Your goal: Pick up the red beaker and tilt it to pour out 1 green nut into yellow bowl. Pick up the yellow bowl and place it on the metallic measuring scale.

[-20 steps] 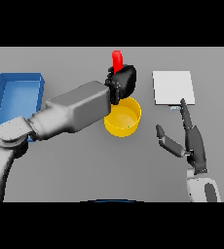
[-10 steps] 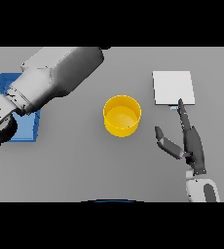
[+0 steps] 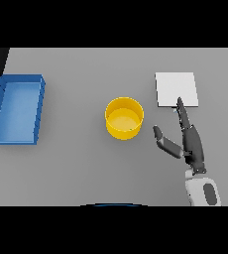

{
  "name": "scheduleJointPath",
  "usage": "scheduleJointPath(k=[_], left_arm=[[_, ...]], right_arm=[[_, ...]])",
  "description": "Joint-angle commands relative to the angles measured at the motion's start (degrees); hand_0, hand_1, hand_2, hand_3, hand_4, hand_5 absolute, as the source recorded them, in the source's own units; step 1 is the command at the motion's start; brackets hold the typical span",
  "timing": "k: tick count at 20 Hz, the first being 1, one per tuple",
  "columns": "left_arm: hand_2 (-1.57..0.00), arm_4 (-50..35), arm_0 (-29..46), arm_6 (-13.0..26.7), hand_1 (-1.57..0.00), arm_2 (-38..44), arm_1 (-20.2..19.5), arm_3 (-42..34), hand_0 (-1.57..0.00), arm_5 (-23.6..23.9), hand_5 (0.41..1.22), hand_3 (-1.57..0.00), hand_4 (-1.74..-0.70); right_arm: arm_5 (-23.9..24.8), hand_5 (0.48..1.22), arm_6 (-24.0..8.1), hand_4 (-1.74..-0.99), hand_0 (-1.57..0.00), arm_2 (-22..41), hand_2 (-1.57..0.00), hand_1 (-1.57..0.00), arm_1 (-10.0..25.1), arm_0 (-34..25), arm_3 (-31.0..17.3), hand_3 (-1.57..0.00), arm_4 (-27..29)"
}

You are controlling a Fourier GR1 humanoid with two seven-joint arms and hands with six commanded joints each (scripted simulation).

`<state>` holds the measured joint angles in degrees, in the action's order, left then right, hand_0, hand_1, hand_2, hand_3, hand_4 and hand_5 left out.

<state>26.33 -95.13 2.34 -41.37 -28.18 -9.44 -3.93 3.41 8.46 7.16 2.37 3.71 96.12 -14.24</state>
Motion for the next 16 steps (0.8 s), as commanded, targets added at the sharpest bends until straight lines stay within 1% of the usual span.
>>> scheduleJointPath(k=[1, 2, 3, 4, 5, 6, 7, 8, 9, 10, 11, 13, 15, 16], left_arm=[[-1.57, -3.23, 1.07, 1.08, -1.57, 2.45, -0.87, 1.25, -1.57, 1.13, 1.221, -1.46, -1.74], [-1.57, -6.55, 2.7, 0.62, -1.57, 4.75, -2.61, 2.01, -1.57, 2.41, 1.221, -1.48, -1.74], [-1.57, -9.07, 4.66, 1.8, -1.57, 6.11, -3.47, 2.63, -1.57, 3.98, 1.221, -1.5, -1.74], [-1.57, -11.64, 6.88, 2.32, -1.57, 7.52, -4.84, 3.01, -1.57, 5.33, 1.221, -1.51, -1.74], [-1.57, -13.86, 9.06, 3.09, -1.57, 8.56, -5.55, 3.13, -1.57, 6.59, 1.221, -1.52, -1.74], [-1.57, -15.8, 11.07, 5.22, -1.57, 9.34, -6.15, 3.29, -1.57, 8.33, 1.221, -1.53, -1.74], [-1.57, -17.64, 12.0, 6.52, -1.57, 10.02, -6.53, 2.68, -1.57, 8.95, 1.221, -1.54, -1.74], [-1.57, -19.98, 13.79, 9.63, -1.57, 11.2, -6.84, 3.18, -1.57, 10.34, 1.221, -1.55, -1.74], [-1.57, -22.37, 15.82, 11.32, -1.57, 12.33, -7.2, 2.38, -1.57, 11.29, 1.221, -1.55, -1.74], [-1.57, -24.57, 17.3, 12.32, -1.57, 13.43, -7.91, 1.35, -1.57, 12.46, 1.221, -1.56, -1.74], [-1.57, -26.67, 19.29, 11.85, -1.57, 14.32, -8.41, -0.53, -1.57, 13.31, 1.221, -1.52, -1.74], [-1.57, -29.91, 24.31, 14.95, -1.57, 14.85, -9.07, -4.31, -1.57, 14.92, 1.221, -1.46, -1.74], [-1.57, -33.55, 29.74, 17.42, -1.57, 15.7, -9.75, -10.15, -1.57, 17.09, 1.221, -1.4, -1.74], [-1.57, -35.23, 32.77, 17.96, -1.57, 16.0, -10.37, -13.63, -1.57, 18.33, 1.221, -1.37, -1.74]], right_arm=[[-0.91, 0.623, 0.11, -1.093, 0.0, -0.48, 0.0, 0.0, 0.11, -0.18, 0.24, 0.0, 1.59], [-1.4, 0.625, -0.29, -1.083, 0.0, -0.47, 0.0, 0.0, -0.02, -0.38, 0.18, 0.0, 2.29], [-1.57, 0.631, -0.75, -1.081, 0.0, -0.87, 0.0, 0.0, 0.49, -0.85, 0.44, 0.0, 2.63], [-2.02, 0.637, 0.15, -1.092, 0.0, -0.58, 0.0, 0.0, 0.67, -0.06, 0.27, 0.0, 2.6], [-2.38, 0.642, -0.13, -1.106, 0.0, -0.5, 0.0, 0.0, 0.71, -0.13, 0.25, 0.0, 2.84], [-2.61, 0.651, -0.1, -1.126, 0.0, -0.89, 0.0, 0.0, 1.34, -0.68, -0.34, 0.0, 2.93], [-3.33, 0.657, 0.73, -1.141, 0.0, -0.79, 0.0, 0.0, 1.43, -0.26, -0.44, 0.0, 3.49], [-3.52, 0.663, 1.28, -1.148, 0.0, -0.96, 0.0, 0.0, 1.67, 0.06, -0.3, 0.0, 3.75], [-3.25, 0.666, 0.72, -1.157, 0.0, -0.77, 0.0, 0.0, 1.3, -0.34, -0.47, 0.0, 3.54], [-3.15, 0.672, 0.63, -1.165, 0.0, -0.64, 0.0, 0.0, 1.42, -0.42, -0.41, 0.0, 3.19], [-2.81, 0.68, 1.04, -1.168, 0.0, -0.4, 0.0, 0.0, 1.4, -0.68, -1.02, 0.0, 2.41], [-2.65, 0.696, 0.59, -1.188, 0.0, 0.01, 0.0, 0.0, 1.48, -0.85, -0.3, 0.0, 1.79], [-2.46, 0.704, 0.21, -1.192, 0.0, 0.03, 0.0, 0.0, 1.69, -1.04, -0.37, 0.0, 1.36], [-2.56, 0.703, 0.51, -1.194, 0.0, 0.06, 0.0, 0.0, 1.61, -0.9, -0.39, 0.0, 1.52]])
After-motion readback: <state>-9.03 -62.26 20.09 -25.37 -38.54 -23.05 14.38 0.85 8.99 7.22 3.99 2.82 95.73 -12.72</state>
